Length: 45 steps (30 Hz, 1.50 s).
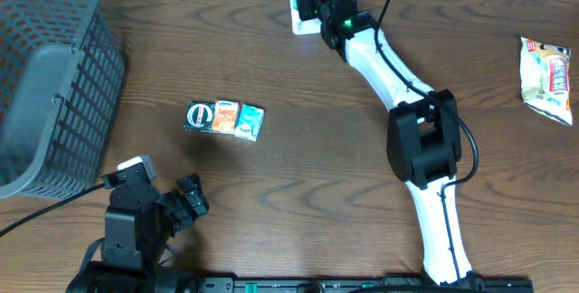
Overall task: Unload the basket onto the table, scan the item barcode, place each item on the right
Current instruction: 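Lift the teal packet up and hold it against the scanner, then carry the teal packet right and drop it beside the yellow bag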
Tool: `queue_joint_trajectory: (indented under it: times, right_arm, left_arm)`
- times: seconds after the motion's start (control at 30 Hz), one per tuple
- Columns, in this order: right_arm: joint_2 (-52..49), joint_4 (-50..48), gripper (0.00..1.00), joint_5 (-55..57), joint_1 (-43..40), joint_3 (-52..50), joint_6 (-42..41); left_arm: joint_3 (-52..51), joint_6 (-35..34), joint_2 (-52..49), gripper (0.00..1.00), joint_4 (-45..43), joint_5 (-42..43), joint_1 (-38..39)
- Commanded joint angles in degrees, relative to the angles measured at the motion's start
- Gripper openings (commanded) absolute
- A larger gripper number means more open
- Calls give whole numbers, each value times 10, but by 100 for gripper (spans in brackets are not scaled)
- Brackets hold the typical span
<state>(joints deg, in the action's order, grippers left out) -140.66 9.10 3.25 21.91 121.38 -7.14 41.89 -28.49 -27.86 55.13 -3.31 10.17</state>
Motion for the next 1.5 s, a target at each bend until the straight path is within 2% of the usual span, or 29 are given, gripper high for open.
queue_joint_trajectory:
  times: [0.0,0.17,0.27,0.4,0.6,0.73,0.8,0.83,0.87,0.9,0.97,1.1,1.37,1.47]
  right_arm:
    - [35,12,1,16,-24,9,-7]
    - [82,82,1,34,-78,9,-7]
    - [111,164,1,42,-125,9,12]
    - [128,342,1,106,-216,9,62]
    - [124,454,1,174,-301,5,83]
    - [124,488,13,179,-350,5,75]
    - [124,502,32,179,-372,5,54]
    - [124,509,48,178,-380,5,37]
    - [124,516,59,177,-388,5,16]
    - [124,523,67,176,-394,5,-2]
    - [124,535,75,166,-401,5,-30]
    - [124,553,78,68,-399,5,-35]
    - [124,596,78,-304,-366,5,-34]
    - [124,616,78,-394,-336,5,3]
  left_arm:
    - [1,1,3,98,0,-2,-1]
    - [1,1,3,98,0,-2,-1]
    - [1,1,3,98,0,-2,-1]
    - [1,1,3,97,0,-2,-1]
    - [1,1,3,97,0,-2,-1]
    - [1,1,3,98,0,-2,-1]
    - [1,1,3,98,0,-2,-1]
    - [1,1,3,97,0,-2,-1]
    - [1,1,3,98,0,-2,-1]
    - [1,1,3,98,-1,-2,-1]
    - [1,1,3,97,0,-2,-1]
    - [1,1,3,98,0,-2,-1]
    - [1,1,3,98,0,-2,-1]
    - [1,1,3,98,0,-2,-1]
